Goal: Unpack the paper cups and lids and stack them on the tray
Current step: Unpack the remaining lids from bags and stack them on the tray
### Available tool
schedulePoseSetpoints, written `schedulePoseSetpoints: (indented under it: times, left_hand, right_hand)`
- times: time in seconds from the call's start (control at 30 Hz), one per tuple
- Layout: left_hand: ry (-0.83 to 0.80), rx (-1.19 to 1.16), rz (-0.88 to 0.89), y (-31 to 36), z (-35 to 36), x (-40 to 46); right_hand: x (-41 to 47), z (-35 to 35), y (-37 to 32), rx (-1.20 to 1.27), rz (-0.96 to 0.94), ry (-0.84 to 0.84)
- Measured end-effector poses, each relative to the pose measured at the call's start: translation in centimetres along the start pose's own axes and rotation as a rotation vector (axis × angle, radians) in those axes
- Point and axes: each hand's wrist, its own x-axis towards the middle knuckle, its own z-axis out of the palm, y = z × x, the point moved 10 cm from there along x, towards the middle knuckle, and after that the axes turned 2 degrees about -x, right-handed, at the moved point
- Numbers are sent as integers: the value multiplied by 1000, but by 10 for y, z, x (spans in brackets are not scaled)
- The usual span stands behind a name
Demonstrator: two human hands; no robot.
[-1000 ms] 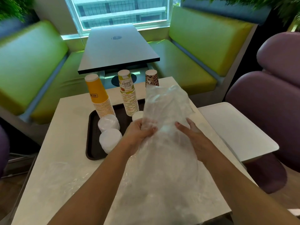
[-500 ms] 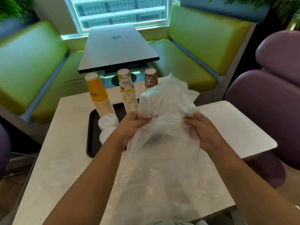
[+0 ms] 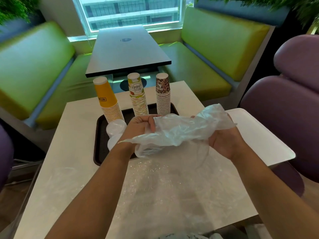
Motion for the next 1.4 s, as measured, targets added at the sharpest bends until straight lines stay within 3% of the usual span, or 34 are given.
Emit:
schedulePoseSetpoints:
  times: [0.07, 0.23, 0.33, 0.43, 0.53, 0.6, 0.7, 0.77, 0.87, 1.0, 1.1, 1.2, 1.27, 1.4]
  left_hand:
    - [-8, -41, 72, -1, -5, 1]
    - [55, 106, 126, 3, -5, -1]
    - [22, 101, 84, -2, -11, -3]
    - [43, 114, 14, -9, -25, -4]
    - [37, 265, 76, 1, -28, -2]
    - [-54, 347, 90, 10, -12, -2]
    - [-357, 771, 26, 3, 36, -6]
    - [-452, 939, -90, -17, 52, -10]
    - [-298, 746, -222, -34, 44, -6]
    - [-23, 484, -259, -38, 20, -2]
    - [75, 324, -272, -41, 12, 0]
    - [55, 126, -332, -49, 19, -2]
    - [-40, -27, -415, -59, 30, -6]
    - [-297, 50, -480, -70, 44, -16]
  right_hand:
    - [-1, -8, 10, -110, 58, -4]
    - [4, -31, 24, -286, 148, 113]
    - [0, -38, 10, -530, 100, 181]
    - [-3, -40, 1, -540, 36, 169]
    - [-4, -33, -2, -608, 31, 104]
    - [-3, -16, -4, -676, 21, 7]
    - [-2, 9, -3, -672, 20, -124]
    - [0, 19, 1, -676, 26, -163]
    - [5, 10, -6, -639, -14, -53]
    - [-1, -40, 1, -190, 9, 290]
    - [-4, -34, 37, -127, 106, 219]
    - [-10, -18, 74, -89, 250, 100]
    - [-15, -14, 86, -79, 318, 92]
    - [-11, -29, 83, -88, 302, 146]
